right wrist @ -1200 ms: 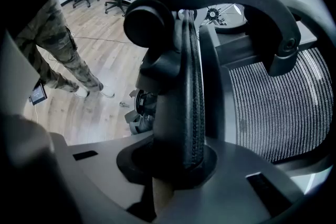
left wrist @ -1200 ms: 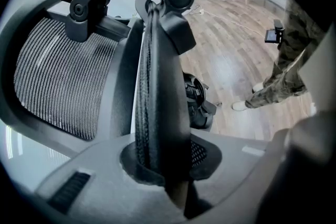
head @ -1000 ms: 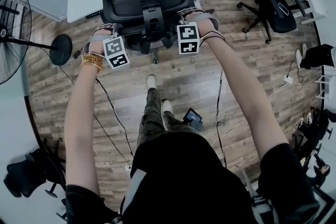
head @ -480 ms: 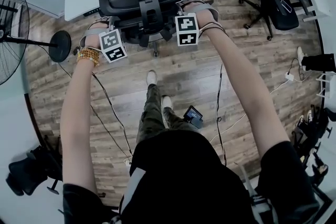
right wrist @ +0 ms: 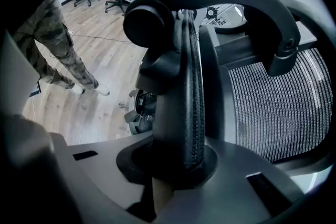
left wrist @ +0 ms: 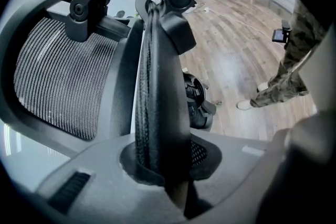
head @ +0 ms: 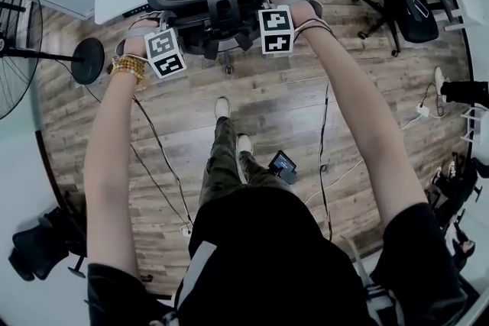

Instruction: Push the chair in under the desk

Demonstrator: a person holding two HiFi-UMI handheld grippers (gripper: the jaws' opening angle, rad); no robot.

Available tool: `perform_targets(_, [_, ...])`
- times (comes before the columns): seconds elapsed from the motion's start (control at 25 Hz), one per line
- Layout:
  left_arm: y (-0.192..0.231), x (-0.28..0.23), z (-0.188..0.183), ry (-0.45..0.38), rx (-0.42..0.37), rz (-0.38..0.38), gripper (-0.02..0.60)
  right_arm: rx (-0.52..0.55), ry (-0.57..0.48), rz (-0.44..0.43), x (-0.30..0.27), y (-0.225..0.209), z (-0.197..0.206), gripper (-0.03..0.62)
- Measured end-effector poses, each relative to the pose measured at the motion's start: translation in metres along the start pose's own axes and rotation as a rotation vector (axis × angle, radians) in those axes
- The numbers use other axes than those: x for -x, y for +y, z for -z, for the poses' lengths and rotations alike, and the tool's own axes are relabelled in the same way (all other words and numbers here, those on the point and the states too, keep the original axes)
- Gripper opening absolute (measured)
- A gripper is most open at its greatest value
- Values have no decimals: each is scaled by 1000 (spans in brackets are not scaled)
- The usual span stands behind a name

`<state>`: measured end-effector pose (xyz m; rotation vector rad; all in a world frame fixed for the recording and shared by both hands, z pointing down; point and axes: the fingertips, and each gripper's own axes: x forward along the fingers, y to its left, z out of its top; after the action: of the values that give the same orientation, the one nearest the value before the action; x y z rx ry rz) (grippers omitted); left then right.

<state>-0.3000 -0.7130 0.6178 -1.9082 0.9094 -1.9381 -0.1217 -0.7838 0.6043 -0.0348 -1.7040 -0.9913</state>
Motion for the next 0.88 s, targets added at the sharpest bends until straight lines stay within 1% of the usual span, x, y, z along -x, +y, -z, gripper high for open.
perform_targets(0.56, [0,-8,2,-4,-3,-10,54,-11,8,-11,-7,3,-1,41])
perform_targets(0.8, [3,-6,1,1,-9,12,54,-27,19,-19,-2,1,1,38])
perform_targets(0.88, [-2,-1,3,3,-11,22,54,-35,30,-23,3,6,-3,38])
